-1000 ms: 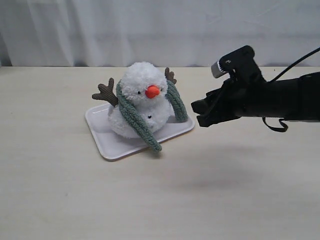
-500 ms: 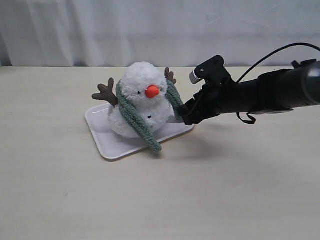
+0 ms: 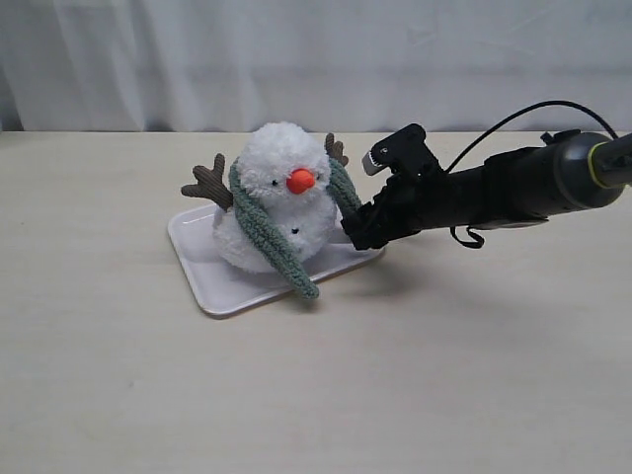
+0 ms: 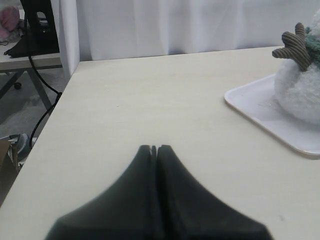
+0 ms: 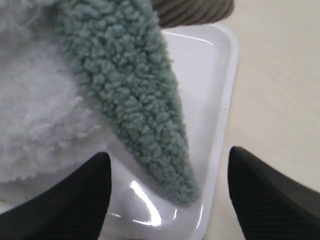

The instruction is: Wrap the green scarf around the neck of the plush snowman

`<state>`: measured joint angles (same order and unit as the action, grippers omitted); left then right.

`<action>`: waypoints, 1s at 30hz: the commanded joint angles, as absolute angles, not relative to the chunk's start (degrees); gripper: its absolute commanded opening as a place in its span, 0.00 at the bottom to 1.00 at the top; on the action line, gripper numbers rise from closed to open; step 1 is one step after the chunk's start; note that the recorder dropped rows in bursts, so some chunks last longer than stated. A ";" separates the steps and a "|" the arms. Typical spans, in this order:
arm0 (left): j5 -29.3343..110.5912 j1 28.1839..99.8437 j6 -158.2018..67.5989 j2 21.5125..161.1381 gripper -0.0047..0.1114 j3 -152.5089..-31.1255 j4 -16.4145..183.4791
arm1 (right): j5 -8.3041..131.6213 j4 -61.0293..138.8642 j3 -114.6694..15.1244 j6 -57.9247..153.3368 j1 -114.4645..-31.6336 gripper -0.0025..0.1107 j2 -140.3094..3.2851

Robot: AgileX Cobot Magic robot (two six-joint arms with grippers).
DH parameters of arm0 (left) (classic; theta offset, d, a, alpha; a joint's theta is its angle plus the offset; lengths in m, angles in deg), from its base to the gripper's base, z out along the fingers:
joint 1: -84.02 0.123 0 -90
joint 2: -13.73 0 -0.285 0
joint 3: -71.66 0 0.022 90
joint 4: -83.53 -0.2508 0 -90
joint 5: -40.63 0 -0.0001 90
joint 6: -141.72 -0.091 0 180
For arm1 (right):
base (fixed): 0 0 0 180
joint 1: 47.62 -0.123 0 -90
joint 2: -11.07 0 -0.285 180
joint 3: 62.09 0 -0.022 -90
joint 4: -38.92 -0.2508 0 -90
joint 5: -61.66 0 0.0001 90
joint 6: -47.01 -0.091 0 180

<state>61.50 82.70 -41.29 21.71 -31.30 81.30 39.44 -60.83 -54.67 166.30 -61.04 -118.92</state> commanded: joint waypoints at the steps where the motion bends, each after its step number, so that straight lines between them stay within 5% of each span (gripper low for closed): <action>1: 60.92 82.70 -41.09 21.51 0.04 -31.13 81.26 | 39.00 -61.03 -56.09 168.27 -61.09 0.58 -120.31; 9: 60.92 82.70 -41.09 21.51 0.04 -31.13 81.26 | 35.04 -61.03 -56.09 168.27 -61.09 0.53 -121.59; 18: 60.92 82.70 -41.09 21.51 0.04 -31.13 81.26 | 37.86 -61.03 -56.09 165.02 -61.09 0.06 -121.72; 30: 60.92 82.70 -41.09 21.51 0.04 -31.13 81.26 | 32.79 -46.66 -56.09 144.64 -61.09 0.06 -115.14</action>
